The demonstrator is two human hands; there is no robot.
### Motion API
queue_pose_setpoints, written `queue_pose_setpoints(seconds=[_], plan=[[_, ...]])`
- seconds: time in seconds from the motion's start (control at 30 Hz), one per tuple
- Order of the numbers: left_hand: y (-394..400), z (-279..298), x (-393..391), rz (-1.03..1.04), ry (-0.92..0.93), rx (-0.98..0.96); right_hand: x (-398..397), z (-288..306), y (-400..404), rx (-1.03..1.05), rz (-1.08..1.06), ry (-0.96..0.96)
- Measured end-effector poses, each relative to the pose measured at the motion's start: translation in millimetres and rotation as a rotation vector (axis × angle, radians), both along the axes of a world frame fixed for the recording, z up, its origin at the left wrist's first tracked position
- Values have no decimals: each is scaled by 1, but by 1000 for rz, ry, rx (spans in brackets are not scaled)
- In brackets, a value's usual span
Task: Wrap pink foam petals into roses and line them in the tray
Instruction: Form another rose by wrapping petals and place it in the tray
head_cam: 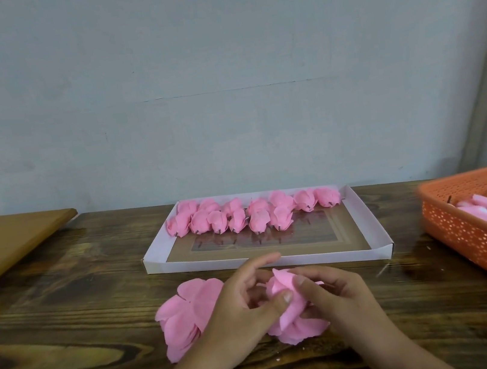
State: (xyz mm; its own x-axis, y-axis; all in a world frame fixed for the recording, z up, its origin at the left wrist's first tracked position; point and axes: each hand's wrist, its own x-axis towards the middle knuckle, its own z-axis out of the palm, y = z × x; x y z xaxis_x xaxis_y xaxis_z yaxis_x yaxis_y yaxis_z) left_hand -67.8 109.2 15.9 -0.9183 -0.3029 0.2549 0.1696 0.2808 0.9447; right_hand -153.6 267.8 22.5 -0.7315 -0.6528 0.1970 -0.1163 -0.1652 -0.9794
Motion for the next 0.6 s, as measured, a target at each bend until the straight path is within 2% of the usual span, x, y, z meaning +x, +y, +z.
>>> queue_pose_setpoints(seconds=[0.37, 0.6], plan=[[-1, -4, -3, 16, 47, -10, -3, -5, -2, -3, -124, 10], [0, -6, -4, 33, 90, -10, -3, -5, -2, 9, -92, 46]])
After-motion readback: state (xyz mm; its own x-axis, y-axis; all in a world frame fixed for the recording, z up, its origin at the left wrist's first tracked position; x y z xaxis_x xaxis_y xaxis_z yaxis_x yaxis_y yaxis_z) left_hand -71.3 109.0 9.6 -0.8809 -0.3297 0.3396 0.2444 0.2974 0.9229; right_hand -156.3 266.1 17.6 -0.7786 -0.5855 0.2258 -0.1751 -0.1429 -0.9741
